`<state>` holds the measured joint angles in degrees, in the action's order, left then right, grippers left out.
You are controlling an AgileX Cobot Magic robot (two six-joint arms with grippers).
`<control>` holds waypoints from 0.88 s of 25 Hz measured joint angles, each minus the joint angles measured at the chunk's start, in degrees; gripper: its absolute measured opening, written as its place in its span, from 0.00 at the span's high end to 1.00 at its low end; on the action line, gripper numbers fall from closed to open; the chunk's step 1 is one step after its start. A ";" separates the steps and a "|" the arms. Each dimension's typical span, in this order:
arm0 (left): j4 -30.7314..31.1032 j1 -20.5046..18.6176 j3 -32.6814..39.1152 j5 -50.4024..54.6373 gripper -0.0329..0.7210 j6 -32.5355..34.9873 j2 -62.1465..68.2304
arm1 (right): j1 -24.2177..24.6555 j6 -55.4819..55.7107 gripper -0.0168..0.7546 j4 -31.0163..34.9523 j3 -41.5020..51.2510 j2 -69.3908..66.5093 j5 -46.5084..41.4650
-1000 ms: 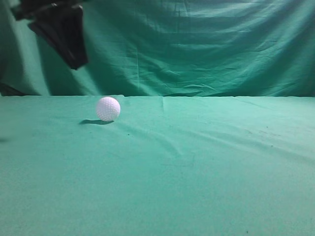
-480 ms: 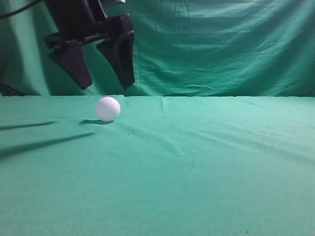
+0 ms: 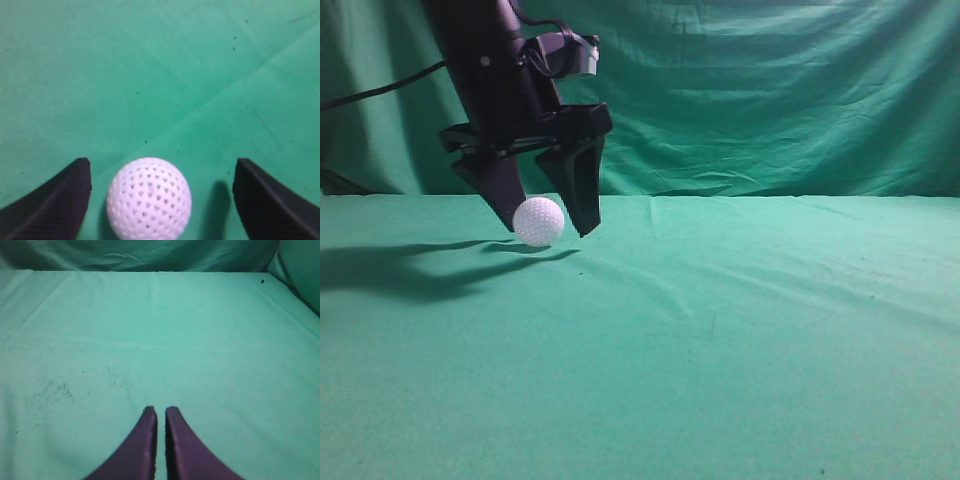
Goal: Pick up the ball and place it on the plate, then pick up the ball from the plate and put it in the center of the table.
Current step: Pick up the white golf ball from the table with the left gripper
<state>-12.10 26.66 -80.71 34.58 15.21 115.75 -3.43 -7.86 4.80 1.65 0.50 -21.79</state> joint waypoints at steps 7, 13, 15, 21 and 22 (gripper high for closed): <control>1.85 0.00 -0.86 1.04 0.18 -0.03 1.26 | 0.00 0.00 0.91 0.00 0.00 0.00 0.00; 3.90 0.00 -0.86 1.16 0.49 -0.03 1.48 | 0.00 0.00 0.91 0.00 0.00 0.00 0.00; 4.03 0.00 -0.86 1.16 0.55 -0.03 1.48 | 0.00 0.00 0.91 0.00 0.00 0.00 0.00; 4.03 0.00 -2.57 5.24 0.55 -0.03 1.48 | 0.00 0.00 0.91 0.00 0.00 0.00 0.00; 4.03 0.00 -3.49 7.17 0.55 -0.13 1.48 | 0.00 0.00 0.91 0.00 0.00 0.00 0.00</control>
<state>-8.07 26.66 -84.20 41.75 15.08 117.23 -3.43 -7.86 4.80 1.65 0.50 -21.79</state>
